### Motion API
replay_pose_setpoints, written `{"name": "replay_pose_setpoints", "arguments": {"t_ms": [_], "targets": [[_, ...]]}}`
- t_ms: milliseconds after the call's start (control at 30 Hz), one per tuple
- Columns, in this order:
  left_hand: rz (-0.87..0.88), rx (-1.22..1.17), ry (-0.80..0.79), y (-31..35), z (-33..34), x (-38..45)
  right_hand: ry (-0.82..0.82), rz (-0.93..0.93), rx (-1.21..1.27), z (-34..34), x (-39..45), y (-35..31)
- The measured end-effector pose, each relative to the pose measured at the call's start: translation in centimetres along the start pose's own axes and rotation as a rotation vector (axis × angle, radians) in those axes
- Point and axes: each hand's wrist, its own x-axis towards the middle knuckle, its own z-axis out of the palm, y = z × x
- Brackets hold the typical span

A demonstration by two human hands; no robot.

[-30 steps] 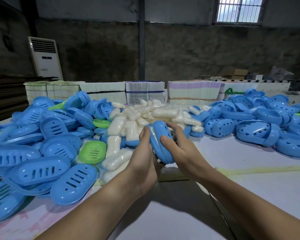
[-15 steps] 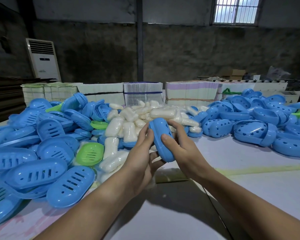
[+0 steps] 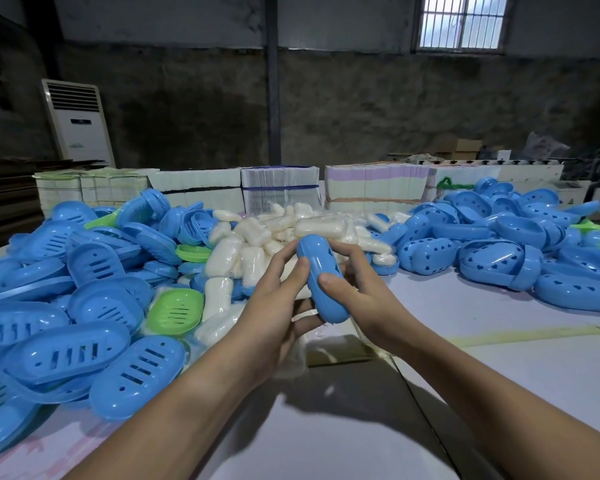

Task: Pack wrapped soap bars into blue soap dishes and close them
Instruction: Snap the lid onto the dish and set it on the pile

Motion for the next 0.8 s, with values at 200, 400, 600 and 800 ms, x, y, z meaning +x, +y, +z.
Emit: {"name": "replay_pose_setpoints", "arguments": {"t_ms": [200,400,600,800], "targets": [[-0.008,-0.04,0.006,-0.1,-0.6,0.6,0.038,-0.007,-0.275,-1.0,-0.2,-1.2],[-0.033,-0.048,0.147,-0.1,-2.9,1.9,0.208,0.085,-0.826,-9.0,-1.8,-2.5],[-0.019,0.027,0.142,-0.9,-3.0,2.6,0.298,0.685,-1.21,-21.2,-7.3,-2.4],[-0.001,0.052,0.09,-2.2,-3.6,3.3,0.427,0.981,-1.388,-28.4,-13.8,-1.5]]}}
